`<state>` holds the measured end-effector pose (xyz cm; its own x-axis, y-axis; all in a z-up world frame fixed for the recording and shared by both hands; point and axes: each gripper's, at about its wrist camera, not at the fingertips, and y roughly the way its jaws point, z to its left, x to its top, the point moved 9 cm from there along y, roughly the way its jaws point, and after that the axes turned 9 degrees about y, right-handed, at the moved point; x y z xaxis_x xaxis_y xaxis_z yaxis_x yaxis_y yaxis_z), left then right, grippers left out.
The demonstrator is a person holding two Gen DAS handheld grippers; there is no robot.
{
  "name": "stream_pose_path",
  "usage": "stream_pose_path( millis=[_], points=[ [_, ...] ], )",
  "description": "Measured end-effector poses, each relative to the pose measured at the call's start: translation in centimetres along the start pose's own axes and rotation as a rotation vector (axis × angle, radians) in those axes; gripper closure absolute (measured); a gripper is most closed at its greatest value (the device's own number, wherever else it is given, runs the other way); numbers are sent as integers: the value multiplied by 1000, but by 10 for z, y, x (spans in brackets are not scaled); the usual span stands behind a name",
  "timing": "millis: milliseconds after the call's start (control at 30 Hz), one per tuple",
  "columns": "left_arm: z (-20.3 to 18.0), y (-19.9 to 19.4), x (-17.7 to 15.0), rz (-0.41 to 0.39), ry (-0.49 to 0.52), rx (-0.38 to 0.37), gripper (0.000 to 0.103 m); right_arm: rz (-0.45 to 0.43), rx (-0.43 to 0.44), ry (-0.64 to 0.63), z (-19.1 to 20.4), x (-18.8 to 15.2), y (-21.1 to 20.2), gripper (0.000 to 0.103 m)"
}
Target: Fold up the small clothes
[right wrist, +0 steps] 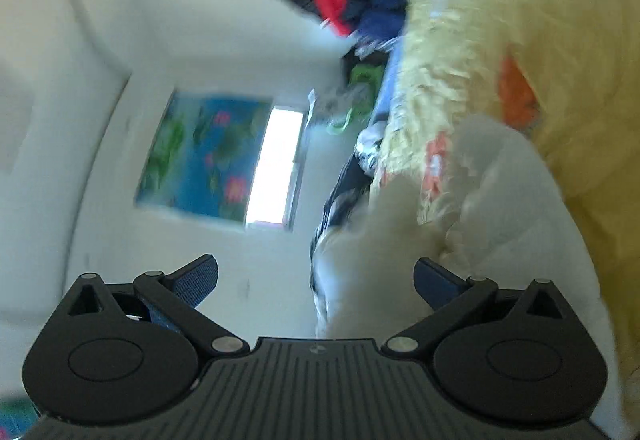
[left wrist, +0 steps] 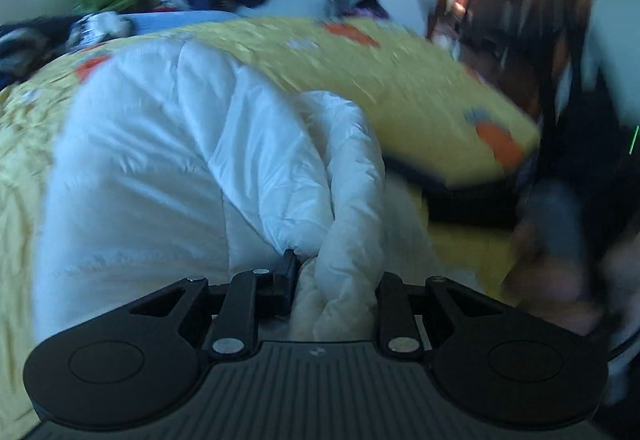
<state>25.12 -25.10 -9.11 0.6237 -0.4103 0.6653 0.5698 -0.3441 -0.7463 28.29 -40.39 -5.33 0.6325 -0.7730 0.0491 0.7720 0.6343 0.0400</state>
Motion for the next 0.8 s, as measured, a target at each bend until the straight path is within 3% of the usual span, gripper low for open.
stream_pose_path(
  millis=[133,233,300,333,400,467,567,600,633,667,733,800],
  points=[
    [-42,18,-14,-39,186,76,82,46,15,-180,45,6,-4,2],
    [-66,24,-24,-72,310,115,82,232,-32,-205,63,4,31,2],
    [-76,27,-30,-93,385,147,82,350,-61,-289,70,-9,54,2],
    [-78,28,-34,-101,406,158,83,397,-97,-339,66,-13,67,1],
    [-80,25,-41,-115,432,159,83,400,-223,-405,44,-8,82,1],
    [-79,21,-45,-127,447,146,82,390,-308,-350,2,5,87,7],
    [-70,6,-43,-129,381,50,82,346,-268,-251,-39,11,67,41],
    [-64,-2,-42,-120,341,2,82,333,-262,-242,-49,11,56,61],
    [-57,-14,-40,-109,292,-59,82,320,-262,-217,-58,13,53,87],
    [-51,-25,-38,-103,249,-126,82,308,-275,-178,-70,18,49,103],
    [-42,-56,-34,-98,200,-256,82,297,-234,-119,-85,19,46,102],
    [-33,-89,-23,-133,145,-378,81,287,-247,-151,-85,18,46,102]
  ],
)
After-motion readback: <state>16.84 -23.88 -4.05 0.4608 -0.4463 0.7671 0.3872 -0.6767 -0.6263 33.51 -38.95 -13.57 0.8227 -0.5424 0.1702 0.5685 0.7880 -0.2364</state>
